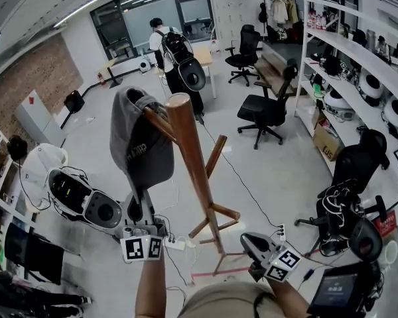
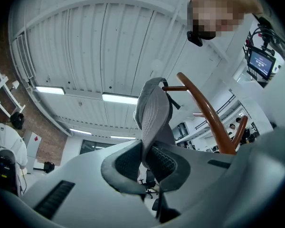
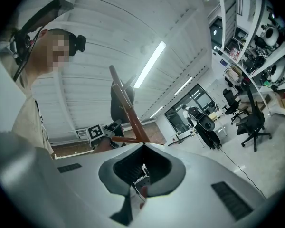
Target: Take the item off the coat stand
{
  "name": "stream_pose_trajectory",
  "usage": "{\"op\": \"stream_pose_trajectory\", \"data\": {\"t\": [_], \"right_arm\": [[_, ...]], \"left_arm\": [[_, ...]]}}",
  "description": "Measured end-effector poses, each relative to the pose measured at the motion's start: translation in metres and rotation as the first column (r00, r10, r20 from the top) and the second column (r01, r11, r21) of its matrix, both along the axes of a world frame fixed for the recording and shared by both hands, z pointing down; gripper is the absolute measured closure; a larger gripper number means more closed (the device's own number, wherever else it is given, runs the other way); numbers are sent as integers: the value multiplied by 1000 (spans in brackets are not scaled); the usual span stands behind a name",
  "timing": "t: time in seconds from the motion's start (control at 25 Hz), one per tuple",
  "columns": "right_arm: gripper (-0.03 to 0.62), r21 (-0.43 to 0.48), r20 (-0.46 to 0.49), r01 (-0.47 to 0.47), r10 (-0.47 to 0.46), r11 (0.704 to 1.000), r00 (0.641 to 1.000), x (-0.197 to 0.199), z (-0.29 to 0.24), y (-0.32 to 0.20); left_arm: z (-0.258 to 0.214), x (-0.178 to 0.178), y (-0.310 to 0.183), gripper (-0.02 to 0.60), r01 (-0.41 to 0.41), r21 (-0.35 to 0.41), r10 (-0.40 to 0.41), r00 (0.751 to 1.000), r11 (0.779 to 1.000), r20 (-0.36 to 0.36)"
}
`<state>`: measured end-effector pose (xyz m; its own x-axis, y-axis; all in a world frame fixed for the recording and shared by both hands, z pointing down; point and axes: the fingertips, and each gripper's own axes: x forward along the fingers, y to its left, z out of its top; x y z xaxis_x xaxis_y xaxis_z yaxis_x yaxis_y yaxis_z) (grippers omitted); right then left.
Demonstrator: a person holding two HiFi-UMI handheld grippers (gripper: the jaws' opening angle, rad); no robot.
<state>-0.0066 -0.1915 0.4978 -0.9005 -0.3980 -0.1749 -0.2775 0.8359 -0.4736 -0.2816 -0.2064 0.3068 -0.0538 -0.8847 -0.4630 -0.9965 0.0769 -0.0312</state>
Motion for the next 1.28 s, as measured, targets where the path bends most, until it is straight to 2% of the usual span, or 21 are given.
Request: {"op": "stream_pose_trajectory", "data": {"t": [0.52, 0.88, 1.28], "right_arm": [[579, -16, -9, 12, -12, 1000, 1000, 1, 5, 5], [579, -18, -12, 34, -34, 999, 999, -1, 8, 3], [579, -17, -19, 48, -49, 999, 999, 3, 9, -1]], "left_arm": [[9, -8, 3, 549, 28, -27, -30, 998, 999, -47], [16, -19, 5, 549, 75, -35, -77, 995, 997, -60], [30, -18, 9, 549, 90, -58, -94, 994, 994, -62]]}}
